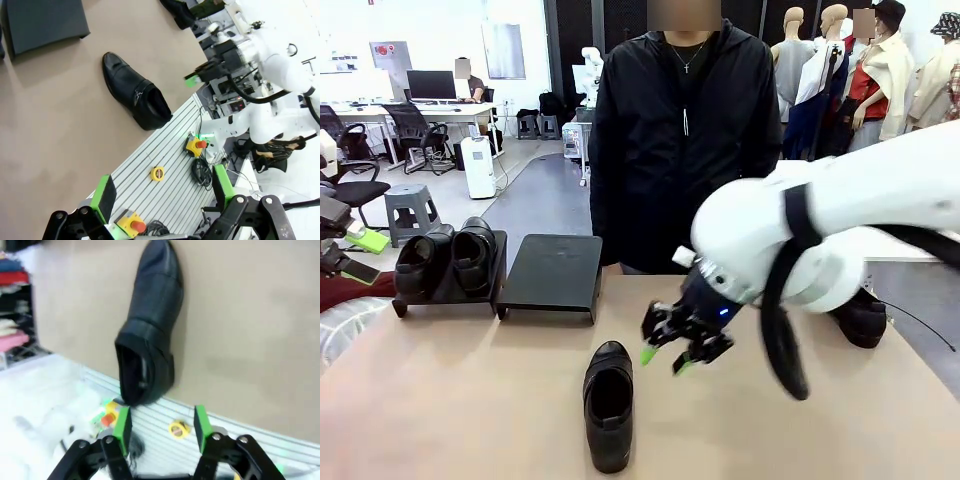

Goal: Organize the shoes by placing them on the stand.
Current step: Pick up one Shoe and place it in the middle of the table.

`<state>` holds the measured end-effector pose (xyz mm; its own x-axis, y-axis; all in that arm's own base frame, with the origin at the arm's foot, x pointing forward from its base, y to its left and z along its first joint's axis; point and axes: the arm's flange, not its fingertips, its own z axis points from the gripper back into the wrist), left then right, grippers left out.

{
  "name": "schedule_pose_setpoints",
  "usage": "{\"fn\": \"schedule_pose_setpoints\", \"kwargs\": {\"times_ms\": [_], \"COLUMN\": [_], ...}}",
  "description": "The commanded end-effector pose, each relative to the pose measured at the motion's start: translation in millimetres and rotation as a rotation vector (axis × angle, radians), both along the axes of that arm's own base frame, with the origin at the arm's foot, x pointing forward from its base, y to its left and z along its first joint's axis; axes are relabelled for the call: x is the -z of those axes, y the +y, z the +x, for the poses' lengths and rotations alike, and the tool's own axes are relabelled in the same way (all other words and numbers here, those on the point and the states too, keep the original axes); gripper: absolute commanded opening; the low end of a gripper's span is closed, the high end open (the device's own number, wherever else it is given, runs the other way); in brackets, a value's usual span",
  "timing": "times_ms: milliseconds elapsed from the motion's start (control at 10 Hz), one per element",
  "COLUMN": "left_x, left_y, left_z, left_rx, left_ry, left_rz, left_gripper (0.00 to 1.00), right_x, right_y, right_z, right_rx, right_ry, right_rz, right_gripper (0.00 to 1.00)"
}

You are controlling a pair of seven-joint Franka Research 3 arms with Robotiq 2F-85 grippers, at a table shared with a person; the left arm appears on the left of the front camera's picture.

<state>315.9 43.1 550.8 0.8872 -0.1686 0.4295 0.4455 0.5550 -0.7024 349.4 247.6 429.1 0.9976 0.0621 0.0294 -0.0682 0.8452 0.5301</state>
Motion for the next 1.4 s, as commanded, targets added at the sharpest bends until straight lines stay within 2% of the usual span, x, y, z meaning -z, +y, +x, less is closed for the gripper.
{"fn": "schedule_pose_setpoints", "kwargs": {"times_ms": [0, 100, 200, 300, 400, 600, 700, 800, 900, 1300], "left_x": [-1.0, -1.0, -1.0, -1.0, -1.0, -1.0, -1.0, -1.0, -1.0, -1.0], "left_y": [2.1, 2.1, 2.1, 2.1, 2.1, 2.1, 2.1, 2.1, 2.1, 2.1], "left_z": [-0.6, -0.6, -0.6, -0.6, -0.6, -0.6, -0.6, -0.6, -0.6, -0.6], "left_rx": [0.013, 0.013, 0.013, 0.013, 0.013, 0.013, 0.013, 0.013, 0.013, 0.013], "left_ry": [-0.008, -0.008, -0.008, -0.008, -0.008, -0.008, -0.008, -0.008, -0.008, -0.008], "left_rz": [0.001, 0.001, 0.001, 0.001, 0.001, 0.001, 0.001, 0.001, 0.001, 0.001], "left_gripper": [1.0, 1.0, 1.0, 1.0, 1.0, 1.0, 1.0, 1.0, 1.0, 1.0], "right_x": [-51.1, -69.2, -81.7, -89.5, -92.9, -88.7, -83.7, -77.2, -87.5, -87.5], "right_y": [-103.4, -157.6, -211.0, -260.7, -303.5, -367.2, -378.8, -374.3, -383.1, -383.1], "right_z": [-13.5, -14.8, -17.5, -25.6, -33.5, -47.8, -49.2, -47.8, -60.8, -60.8], "right_rx": [-0.017, -0.004, -0.006, -0.05, -0.024, 0.039, 0.078, 0.075, 0.084, 0.084], "right_ry": [0.003, -0.011, 0.03, 0.012, -0.008, -0.054, -0.084, -0.121, -0.059, -0.059], "right_rz": [0.071, 0.09, 0.12, 0.149, 0.151, 0.281, 0.367, 0.376, 0.276, 0.276], "right_gripper": [1.0, 1.0, 1.0, 1.0, 1.0, 1.0, 1.0, 1.0, 1.0, 1.0]}}
